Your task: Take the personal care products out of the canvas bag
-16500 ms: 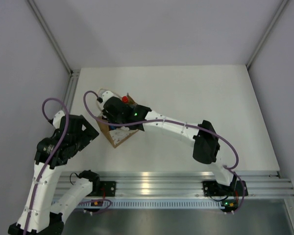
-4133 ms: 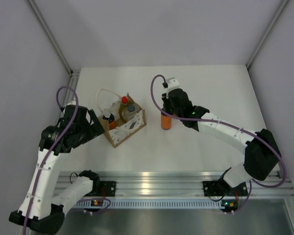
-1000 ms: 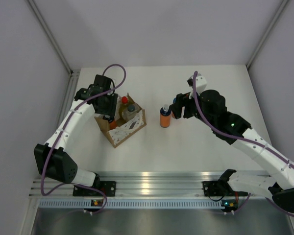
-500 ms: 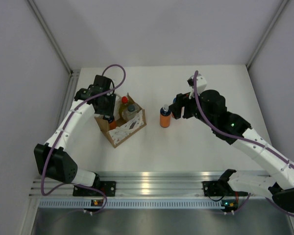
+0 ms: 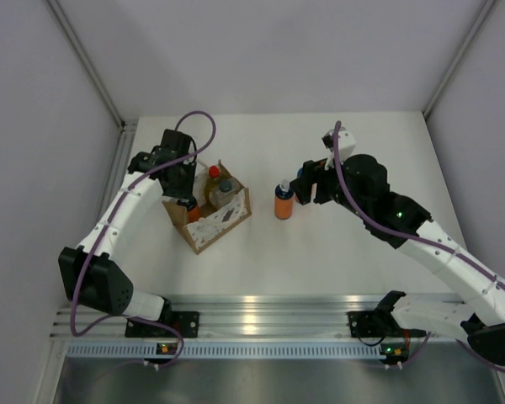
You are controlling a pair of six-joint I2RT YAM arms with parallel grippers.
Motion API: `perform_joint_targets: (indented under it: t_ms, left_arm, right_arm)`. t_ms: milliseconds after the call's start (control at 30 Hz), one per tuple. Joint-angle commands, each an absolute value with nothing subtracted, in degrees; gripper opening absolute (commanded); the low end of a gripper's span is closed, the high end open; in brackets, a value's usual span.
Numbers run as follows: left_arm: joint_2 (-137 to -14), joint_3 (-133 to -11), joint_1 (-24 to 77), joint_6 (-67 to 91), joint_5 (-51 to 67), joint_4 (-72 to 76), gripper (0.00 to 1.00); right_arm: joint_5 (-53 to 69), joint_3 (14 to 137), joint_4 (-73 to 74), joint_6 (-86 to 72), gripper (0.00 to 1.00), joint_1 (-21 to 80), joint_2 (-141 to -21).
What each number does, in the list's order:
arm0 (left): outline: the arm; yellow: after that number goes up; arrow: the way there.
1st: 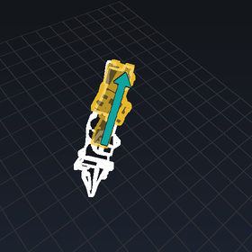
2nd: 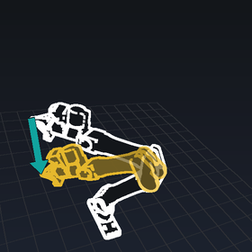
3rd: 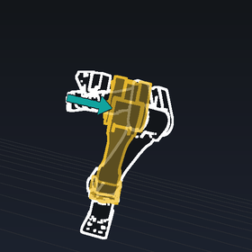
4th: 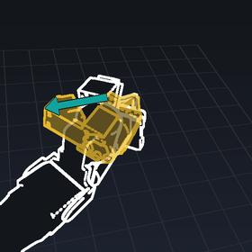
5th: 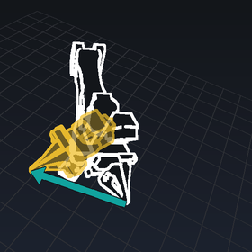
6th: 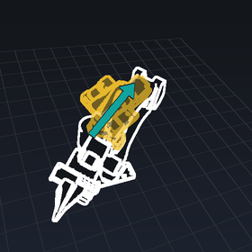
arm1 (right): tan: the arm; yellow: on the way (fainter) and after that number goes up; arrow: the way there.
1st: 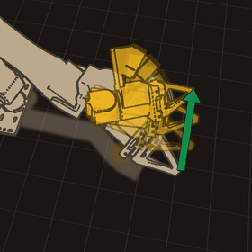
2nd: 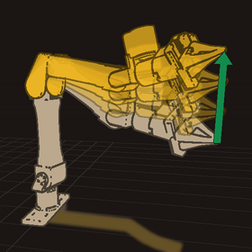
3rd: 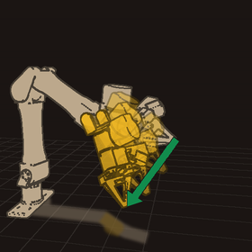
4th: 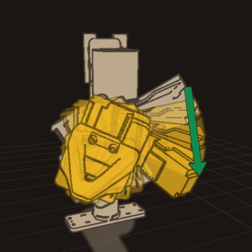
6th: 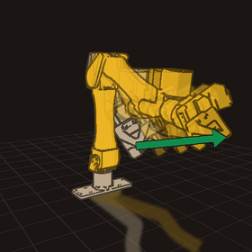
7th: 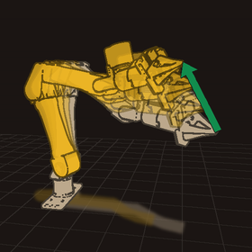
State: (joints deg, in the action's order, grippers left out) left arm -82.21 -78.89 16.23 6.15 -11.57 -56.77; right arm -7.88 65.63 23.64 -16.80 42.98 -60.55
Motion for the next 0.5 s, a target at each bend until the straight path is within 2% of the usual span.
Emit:
perform_joint_targets:
  t_ms: [0,167,367,467]
  left_arm:
    - [-81.21,-78.22,16.08,6.94,-11.69,-57.22,0.37]
    - [-81.39,-77.7,16.08,7.29,-11.43,-57.13,0.36]
    - [-81.3,-76.38,16.0,7.73,-11.07,-56.95,0.27]
    - [-81.47,-76.03,16.08,7.91,-10.81,-56.95,0.2]
  right_arm:
    - [-8.35,66.62,23.55,-17.4,0.68,42.98,-59.85]
    - [-8.44,66.71,23.64,-17.23,0.67,43.07,-59.85]
    - [-8.7,66.53,23.55,-17.14,0.68,42.98,-59.68]
    - [-8.7,66.45,23.56,-17.23,0.68,42.98,-59.59]
